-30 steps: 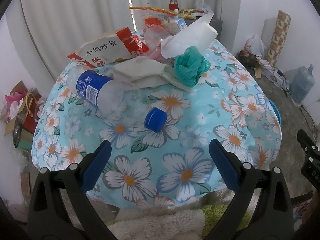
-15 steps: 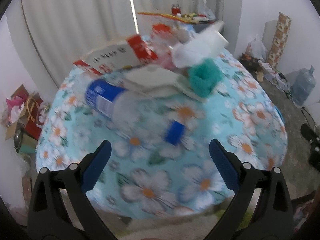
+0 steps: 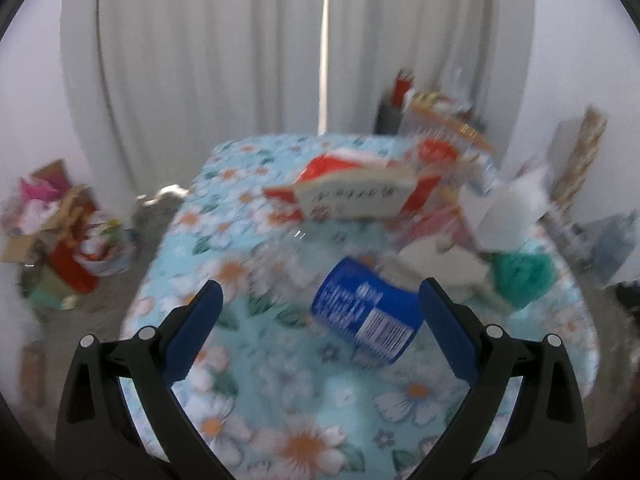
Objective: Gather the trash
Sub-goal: 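Reach the right gripper to the white paper cup and grasp it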
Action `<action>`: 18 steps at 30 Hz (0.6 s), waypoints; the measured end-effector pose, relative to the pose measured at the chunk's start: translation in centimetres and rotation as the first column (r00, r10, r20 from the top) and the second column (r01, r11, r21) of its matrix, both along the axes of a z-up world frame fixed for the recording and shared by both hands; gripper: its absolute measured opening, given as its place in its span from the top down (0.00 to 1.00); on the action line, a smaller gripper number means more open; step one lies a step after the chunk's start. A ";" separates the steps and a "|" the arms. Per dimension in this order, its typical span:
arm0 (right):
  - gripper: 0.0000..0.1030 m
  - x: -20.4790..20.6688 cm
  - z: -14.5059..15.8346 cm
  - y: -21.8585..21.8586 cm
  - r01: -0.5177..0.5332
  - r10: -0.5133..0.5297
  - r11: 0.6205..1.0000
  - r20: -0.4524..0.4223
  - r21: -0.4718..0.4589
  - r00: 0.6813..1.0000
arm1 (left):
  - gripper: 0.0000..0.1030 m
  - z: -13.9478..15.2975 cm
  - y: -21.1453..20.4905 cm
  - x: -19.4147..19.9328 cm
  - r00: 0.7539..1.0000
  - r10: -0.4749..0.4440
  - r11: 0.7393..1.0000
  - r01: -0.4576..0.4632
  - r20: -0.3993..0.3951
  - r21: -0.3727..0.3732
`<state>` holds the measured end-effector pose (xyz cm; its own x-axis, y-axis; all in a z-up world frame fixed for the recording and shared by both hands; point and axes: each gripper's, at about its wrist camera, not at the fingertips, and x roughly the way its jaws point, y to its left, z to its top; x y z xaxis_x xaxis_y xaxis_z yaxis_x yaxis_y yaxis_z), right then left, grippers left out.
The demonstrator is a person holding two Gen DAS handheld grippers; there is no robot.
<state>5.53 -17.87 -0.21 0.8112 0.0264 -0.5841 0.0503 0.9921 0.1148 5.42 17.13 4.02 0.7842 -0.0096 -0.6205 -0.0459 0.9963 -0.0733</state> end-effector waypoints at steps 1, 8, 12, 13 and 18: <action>0.06 0.4 0.0 0.2 -0.008 0.008 1.000 -0.005 0.004 1.000 | 0.09 0.1 0.4 0.2 1.000 -0.009 0.999 0.009 0.012 -0.035; 0.06 3.7 0.1 0.3 -0.067 0.068 0.992 -0.007 0.109 0.998 | 0.09 0.2 -0.2 2.4 0.993 -0.121 0.974 0.122 0.018 -0.193; 0.06 6.4 0.4 -0.7 -0.089 0.093 0.965 -0.003 0.246 0.996 | 0.09 0.5 -0.7 3.5 0.985 -0.163 0.953 0.173 0.061 -0.250; 0.06 7.2 0.3 -0.9 -0.092 0.097 0.958 -0.004 0.271 0.995 | 0.09 0.7 -0.7 3.6 0.982 -0.175 0.946 0.189 0.076 -0.262; 0.10 10.0 -0.1 -2.1 -0.061 0.065 0.938 0.000 0.340 0.998 | 0.09 3.2 -0.9 4.1 0.953 -0.237 0.903 0.288 0.190 -0.319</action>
